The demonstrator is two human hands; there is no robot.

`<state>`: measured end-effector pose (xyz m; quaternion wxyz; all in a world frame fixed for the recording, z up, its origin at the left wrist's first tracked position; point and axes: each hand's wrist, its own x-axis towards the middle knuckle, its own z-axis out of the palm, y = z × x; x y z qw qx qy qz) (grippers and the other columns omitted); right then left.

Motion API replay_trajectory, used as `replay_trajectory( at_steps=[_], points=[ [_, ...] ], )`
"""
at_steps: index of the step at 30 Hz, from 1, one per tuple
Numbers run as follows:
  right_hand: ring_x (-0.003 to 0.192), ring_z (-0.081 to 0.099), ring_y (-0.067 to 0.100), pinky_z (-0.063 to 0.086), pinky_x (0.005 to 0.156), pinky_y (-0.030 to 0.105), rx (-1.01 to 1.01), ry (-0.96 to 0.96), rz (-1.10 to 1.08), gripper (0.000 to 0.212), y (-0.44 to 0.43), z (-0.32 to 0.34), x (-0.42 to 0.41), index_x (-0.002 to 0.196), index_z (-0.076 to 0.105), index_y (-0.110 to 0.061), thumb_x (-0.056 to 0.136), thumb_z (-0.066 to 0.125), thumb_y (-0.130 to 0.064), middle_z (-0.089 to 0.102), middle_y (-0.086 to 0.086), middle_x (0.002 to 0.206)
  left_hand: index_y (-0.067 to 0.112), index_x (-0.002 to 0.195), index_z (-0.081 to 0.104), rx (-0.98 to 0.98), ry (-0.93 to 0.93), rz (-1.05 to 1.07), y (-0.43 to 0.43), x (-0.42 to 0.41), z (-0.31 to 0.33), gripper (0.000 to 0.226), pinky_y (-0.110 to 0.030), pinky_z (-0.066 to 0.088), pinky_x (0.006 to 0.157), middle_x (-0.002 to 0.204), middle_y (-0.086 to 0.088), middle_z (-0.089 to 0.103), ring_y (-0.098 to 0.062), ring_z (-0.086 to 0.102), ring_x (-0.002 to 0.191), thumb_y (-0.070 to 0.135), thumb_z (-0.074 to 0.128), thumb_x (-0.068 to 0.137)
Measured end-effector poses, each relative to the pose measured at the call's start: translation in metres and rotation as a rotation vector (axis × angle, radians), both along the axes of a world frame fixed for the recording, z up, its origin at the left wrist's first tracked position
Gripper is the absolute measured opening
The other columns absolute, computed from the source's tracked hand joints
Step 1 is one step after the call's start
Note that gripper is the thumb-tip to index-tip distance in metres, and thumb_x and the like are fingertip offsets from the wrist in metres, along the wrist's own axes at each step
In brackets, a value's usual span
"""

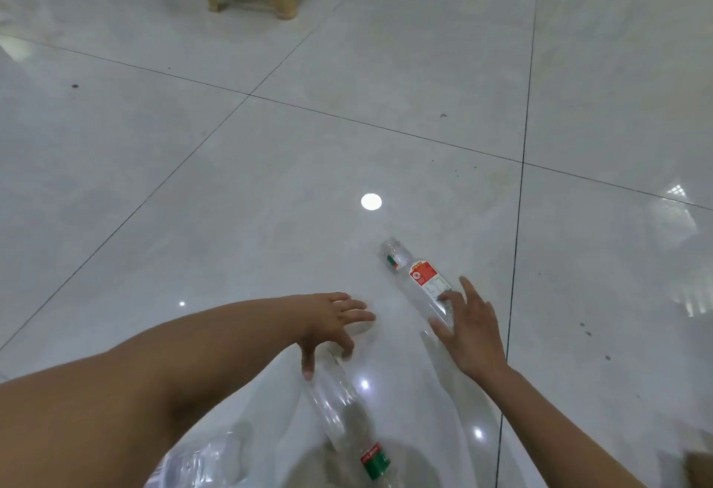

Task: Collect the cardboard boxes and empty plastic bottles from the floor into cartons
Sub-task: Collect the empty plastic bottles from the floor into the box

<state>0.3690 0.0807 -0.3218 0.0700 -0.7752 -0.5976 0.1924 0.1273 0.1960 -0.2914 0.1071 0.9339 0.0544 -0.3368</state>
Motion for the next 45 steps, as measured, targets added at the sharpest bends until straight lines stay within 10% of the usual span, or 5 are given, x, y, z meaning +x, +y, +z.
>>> replay_trajectory(
  at_steps=[6,16,25,31,45],
  points=[
    [0.106,0.056,0.026,0.036,0.098,0.036,0.047,-0.021,-0.072,0.036,0.019,0.0,-0.011,0.118,0.051,-0.015,0.084,0.063,-0.019,0.056,0.005,0.121,0.031,0.132,0.055,-0.003,0.092,0.109,0.003,-0.006,-0.002,0.062,-0.037,0.003,0.118,0.16,-0.004,0.01,-0.026,0.003,0.147,0.052,0.071,0.076],
    [0.106,0.052,0.023,0.043,0.083,0.031,0.03,0.011,-0.092,0.042,0.023,0.0,-0.01,0.121,0.047,-0.016,0.084,0.065,-0.014,0.054,0.005,0.122,0.016,0.145,0.033,0.181,-0.112,0.2,0.015,-0.02,0.004,0.074,-0.034,0.029,0.108,0.149,-0.009,0.033,-0.026,0.034,0.134,0.062,0.047,0.089],
    [0.126,0.042,0.023,0.041,0.098,0.034,-0.038,0.061,-0.145,0.071,0.022,0.005,-0.011,0.146,0.026,-0.018,0.086,0.064,-0.017,0.042,0.003,0.141,0.02,0.153,-0.008,0.253,-0.215,0.083,-0.001,-0.005,-0.001,0.109,-0.042,0.021,0.113,0.161,-0.004,-0.002,-0.024,0.012,0.146,0.029,0.073,0.081],
    [0.128,0.039,0.022,0.043,0.095,0.031,-0.176,-0.053,-0.163,0.083,0.01,0.004,-0.005,0.152,0.007,-0.013,0.089,0.059,-0.027,0.035,0.004,0.146,0.015,0.142,0.039,0.239,-0.274,-0.161,-0.001,0.027,-0.008,0.07,-0.046,0.02,0.114,0.156,-0.012,0.025,-0.03,0.025,0.143,0.01,0.071,0.081],
    [0.095,0.062,0.033,0.043,0.067,0.029,-0.087,0.427,-1.081,0.064,-0.062,0.019,0.049,0.118,0.055,-0.001,0.075,0.075,-0.043,0.063,0.016,0.108,0.007,0.125,0.045,0.0,-0.123,0.735,0.008,0.096,0.004,0.057,-0.034,0.043,0.085,0.124,-0.011,0.054,-0.029,0.055,0.111,0.05,0.057,0.088]
  ],
)
